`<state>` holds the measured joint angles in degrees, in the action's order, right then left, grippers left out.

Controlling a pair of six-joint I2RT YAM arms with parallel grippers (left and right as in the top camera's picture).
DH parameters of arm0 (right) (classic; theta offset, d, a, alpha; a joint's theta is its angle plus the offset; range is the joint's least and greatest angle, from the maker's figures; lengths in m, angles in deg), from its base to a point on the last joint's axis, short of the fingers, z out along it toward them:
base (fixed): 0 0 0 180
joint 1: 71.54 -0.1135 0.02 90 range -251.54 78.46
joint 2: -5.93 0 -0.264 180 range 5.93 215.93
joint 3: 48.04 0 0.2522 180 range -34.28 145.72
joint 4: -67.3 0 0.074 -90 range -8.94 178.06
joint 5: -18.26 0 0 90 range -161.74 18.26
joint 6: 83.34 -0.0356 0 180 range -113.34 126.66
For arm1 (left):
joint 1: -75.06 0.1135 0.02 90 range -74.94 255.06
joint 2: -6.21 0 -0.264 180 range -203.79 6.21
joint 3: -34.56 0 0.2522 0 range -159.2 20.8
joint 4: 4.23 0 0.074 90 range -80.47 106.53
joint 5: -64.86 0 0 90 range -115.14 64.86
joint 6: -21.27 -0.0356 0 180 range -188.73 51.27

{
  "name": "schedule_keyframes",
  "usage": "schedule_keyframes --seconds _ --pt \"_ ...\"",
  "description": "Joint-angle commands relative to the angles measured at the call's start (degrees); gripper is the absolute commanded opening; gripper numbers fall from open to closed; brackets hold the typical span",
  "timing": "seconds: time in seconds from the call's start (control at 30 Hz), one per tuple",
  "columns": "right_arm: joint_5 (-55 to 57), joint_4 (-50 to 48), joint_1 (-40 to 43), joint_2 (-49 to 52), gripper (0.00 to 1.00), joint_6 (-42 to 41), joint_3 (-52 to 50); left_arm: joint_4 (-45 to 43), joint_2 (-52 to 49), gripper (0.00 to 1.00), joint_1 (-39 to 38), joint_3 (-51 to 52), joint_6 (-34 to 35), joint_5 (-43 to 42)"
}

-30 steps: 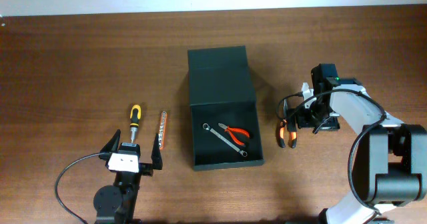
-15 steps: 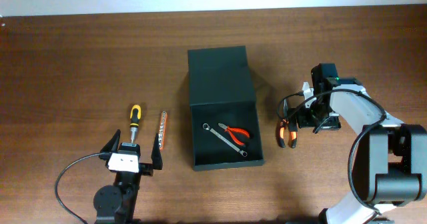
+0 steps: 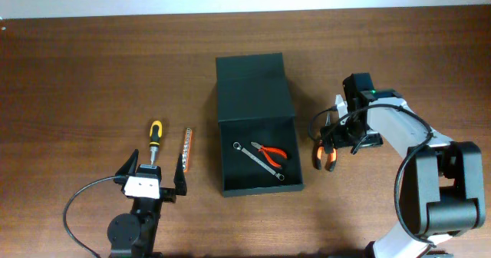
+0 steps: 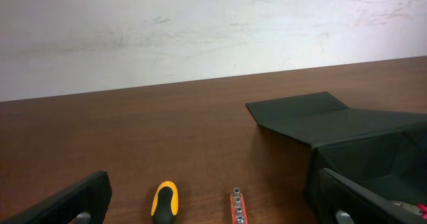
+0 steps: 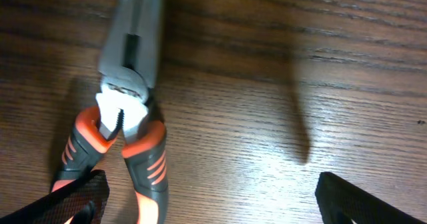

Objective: Pack container
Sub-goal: 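Lower the right gripper onto the TACTIX pliers' head and close it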

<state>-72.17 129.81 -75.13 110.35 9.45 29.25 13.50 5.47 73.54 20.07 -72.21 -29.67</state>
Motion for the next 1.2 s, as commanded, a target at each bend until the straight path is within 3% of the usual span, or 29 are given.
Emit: schedule_keyframes --seconds 0.0,0.8,0.83,1.0,1.07,1.1,1.13,1.17 --pt "1.14 -0.15 -0.02 0.22 0.99 -0.31 -0.37 0.2 0.37 0.99 0.31 0.22 -0.72 -0.42" --pt "-0.04 -3.87 -0.09 0.22 1.0 -1.79 -5.25 0.2 0.37 0.99 0.31 0.22 -0.72 -0.42" --pt "-0.02 -3.87 -0.09 0.22 0.95 -1.79 -5.25 0.2 0.37 0.99 0.31 0.22 -0.72 -0.42" --pt "-0.02 -3.87 -0.09 0.22 0.55 -1.79 -5.25 0.2 0.37 0.99 0.31 0.22 -0.72 -0.42" --pt "-0.02 -3.87 -0.09 0.22 0.35 -1.79 -5.25 0.2 0.37 0.99 0.31 0.22 -0.7 -0.42" --pt "-0.02 -3.85 -0.09 0.22 0.29 -1.79 -5.25 0.2 0.37 0.99 0.31 0.22 -0.7 -0.42" --pt "-0.28 -3.82 -0.15 0.22 0.17 -1.79 -5.25 0.2 0.37 0.99 0.31 0.22 -0.72 -0.42" --pt "-0.44 -3.82 -0.15 0.22 0.13 -1.81 -5.25 0.2 0.37 0.99 0.31 0.22 -0.72 -0.42"
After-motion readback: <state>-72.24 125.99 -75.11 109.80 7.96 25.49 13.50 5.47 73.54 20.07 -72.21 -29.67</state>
